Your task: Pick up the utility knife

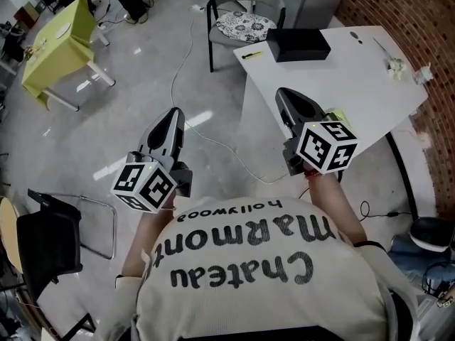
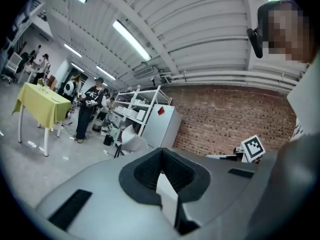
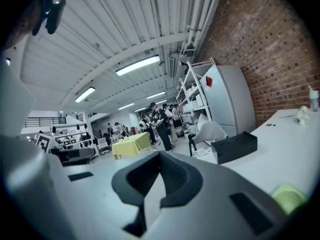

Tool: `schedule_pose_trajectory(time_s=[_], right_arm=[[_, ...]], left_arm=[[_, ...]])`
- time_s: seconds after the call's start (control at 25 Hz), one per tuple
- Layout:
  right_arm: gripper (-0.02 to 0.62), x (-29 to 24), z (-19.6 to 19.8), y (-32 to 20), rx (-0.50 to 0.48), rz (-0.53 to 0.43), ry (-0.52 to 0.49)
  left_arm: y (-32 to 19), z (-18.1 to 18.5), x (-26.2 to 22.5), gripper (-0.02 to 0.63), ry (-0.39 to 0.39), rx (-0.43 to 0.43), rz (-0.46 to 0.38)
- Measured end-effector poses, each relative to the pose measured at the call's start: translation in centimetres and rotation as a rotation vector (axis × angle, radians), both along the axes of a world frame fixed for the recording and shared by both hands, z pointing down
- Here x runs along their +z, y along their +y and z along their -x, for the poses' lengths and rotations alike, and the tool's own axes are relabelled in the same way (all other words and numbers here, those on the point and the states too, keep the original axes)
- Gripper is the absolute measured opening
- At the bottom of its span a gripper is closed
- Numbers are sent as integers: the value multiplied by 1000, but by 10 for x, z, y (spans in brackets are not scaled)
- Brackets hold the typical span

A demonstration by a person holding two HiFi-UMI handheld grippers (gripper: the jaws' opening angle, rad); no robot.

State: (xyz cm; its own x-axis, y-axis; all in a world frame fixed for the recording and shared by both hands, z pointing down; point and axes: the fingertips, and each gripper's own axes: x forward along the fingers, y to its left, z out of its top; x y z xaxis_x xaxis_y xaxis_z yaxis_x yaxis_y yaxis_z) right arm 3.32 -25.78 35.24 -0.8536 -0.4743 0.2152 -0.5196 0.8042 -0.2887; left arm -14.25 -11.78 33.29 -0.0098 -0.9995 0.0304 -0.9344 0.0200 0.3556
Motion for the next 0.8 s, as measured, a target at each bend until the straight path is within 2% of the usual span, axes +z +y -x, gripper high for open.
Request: schedule_pose_trajectory(time_s=[0.2,0.44,0.68,0.8], right_arm=[[3,41,-2,-20,12,93,10],[3,71,6,-51,55,137,20],[5,99,28,-93,111,177,59],[42,112,46,-119,152,215,70]], left_arm=[[-7,7,19,2,15,-11,23],[-32,33,27,2,20,-27,34],[-82,65,47,2,21,11,69],[-114,92,55,2,18,27,103]])
